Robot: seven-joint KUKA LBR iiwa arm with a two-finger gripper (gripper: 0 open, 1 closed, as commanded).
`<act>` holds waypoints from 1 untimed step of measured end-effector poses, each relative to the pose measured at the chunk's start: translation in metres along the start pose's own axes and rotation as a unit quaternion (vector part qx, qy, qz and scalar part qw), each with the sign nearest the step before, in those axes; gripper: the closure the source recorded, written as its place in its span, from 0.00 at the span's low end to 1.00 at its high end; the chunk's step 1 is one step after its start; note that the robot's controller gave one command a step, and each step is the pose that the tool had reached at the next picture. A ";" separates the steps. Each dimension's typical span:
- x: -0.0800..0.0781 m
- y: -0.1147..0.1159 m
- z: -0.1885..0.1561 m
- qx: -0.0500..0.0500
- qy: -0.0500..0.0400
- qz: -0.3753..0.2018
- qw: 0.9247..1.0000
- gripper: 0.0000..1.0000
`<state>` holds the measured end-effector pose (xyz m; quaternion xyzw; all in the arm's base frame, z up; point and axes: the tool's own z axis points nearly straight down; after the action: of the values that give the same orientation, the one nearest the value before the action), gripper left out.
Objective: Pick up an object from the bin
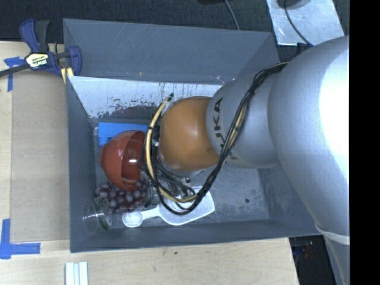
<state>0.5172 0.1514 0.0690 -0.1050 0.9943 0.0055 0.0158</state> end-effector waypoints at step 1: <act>0.000 0.000 -0.003 0.000 -0.001 0.001 1.000 1.00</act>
Offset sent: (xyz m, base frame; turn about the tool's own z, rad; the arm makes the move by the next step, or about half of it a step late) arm 0.0000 -0.0002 0.0719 0.0006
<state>0.5175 0.1511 0.0724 -0.1043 0.9944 0.0056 0.0169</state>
